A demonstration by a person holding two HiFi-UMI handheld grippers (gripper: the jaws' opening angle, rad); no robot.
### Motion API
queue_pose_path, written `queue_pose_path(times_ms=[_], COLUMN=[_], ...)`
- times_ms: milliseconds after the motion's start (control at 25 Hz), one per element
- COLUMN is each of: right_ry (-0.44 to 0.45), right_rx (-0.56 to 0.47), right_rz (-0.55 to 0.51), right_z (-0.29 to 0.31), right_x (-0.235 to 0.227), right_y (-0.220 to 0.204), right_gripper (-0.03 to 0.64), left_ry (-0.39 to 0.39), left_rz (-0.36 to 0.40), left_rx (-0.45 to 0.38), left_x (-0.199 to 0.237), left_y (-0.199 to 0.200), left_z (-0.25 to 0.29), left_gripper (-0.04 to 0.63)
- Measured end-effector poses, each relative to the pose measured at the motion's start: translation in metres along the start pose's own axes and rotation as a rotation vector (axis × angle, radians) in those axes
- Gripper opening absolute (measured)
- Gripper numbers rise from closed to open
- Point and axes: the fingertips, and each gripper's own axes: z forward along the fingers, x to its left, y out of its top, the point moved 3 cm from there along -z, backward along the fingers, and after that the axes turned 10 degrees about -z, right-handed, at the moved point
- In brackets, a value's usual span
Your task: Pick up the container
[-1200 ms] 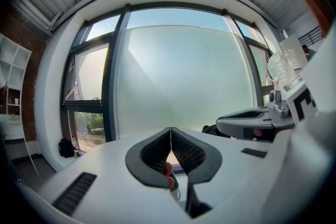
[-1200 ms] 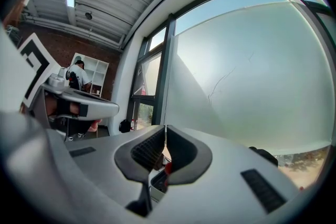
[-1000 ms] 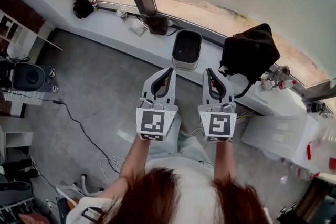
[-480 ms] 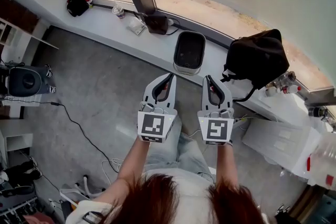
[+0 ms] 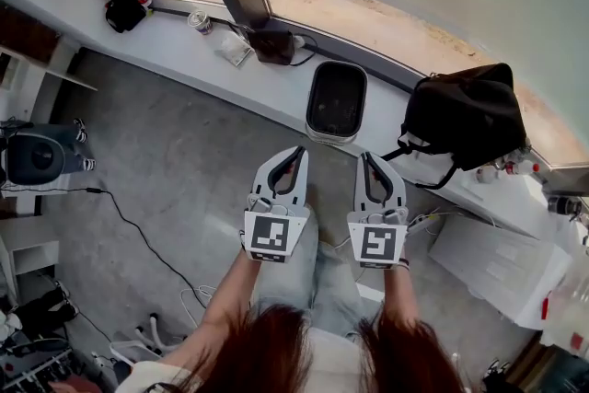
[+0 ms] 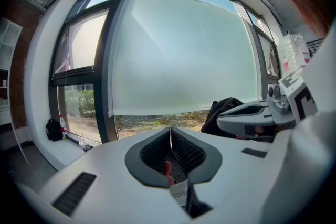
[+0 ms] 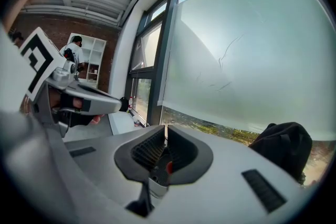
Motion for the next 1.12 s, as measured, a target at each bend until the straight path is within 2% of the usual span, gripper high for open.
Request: queue_pose_path(times_ms=[520,1120], right_ry=[0.043,0.073], right_rx=[0.104,0.215], right_rz=[0.008,0.001], right_z=[0.048,0.096], right_x=[0.021,0.06], right_y=[-0.085,-0.2], right_gripper=[0.026,0.026], left_ry=[0.022,0.007], left_rz=[-0.014,0.001], left_rx=[0.056,0.132], left_x=[0.043,0.078], left_y=[-0.074,-0.189], left_z=[0.05,0.101], left_gripper=[0.018,0.018])
